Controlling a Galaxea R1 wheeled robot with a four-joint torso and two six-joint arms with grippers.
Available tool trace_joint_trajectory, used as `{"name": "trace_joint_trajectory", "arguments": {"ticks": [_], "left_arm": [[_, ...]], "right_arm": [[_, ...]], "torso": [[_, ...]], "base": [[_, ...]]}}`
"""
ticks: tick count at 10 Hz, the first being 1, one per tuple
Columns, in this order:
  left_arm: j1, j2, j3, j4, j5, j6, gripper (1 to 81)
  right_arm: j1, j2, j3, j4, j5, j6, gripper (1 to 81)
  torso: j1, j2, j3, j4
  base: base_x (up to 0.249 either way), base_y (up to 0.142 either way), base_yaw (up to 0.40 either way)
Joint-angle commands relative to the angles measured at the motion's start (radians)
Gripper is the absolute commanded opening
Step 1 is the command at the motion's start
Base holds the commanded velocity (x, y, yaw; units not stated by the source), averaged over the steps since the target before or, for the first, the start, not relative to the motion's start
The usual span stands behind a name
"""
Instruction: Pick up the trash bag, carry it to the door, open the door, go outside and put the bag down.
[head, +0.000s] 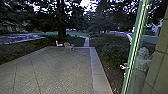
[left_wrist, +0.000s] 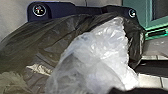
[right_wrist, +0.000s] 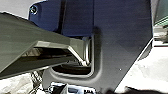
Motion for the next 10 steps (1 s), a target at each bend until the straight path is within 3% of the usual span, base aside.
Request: {"name": "trace_joint_trajectory", "arguments": {"ticks": [1, 10], "left_arm": [[-0.058, -0.002, 0.007, 0.0, 0.069, 0.001, 1.0], [-0.058, -0.002, 0.007, -0.006, 0.069, 0.004, 1.0]], "right_arm": [[0.048, 0.013, 0.004, -0.004, -0.051, -0.003, 81.1], [0.047, 0.011, 0.002, -0.004, -0.046, -0.003, 81.1]], "torso": [[0.0, 0.0, 0.0, 0.0], [0.0, 0.0, 0.0, 0.0]], "base": [[0.116, 0.0, 0.0], [0.128, 0.0, 0.0]]}}
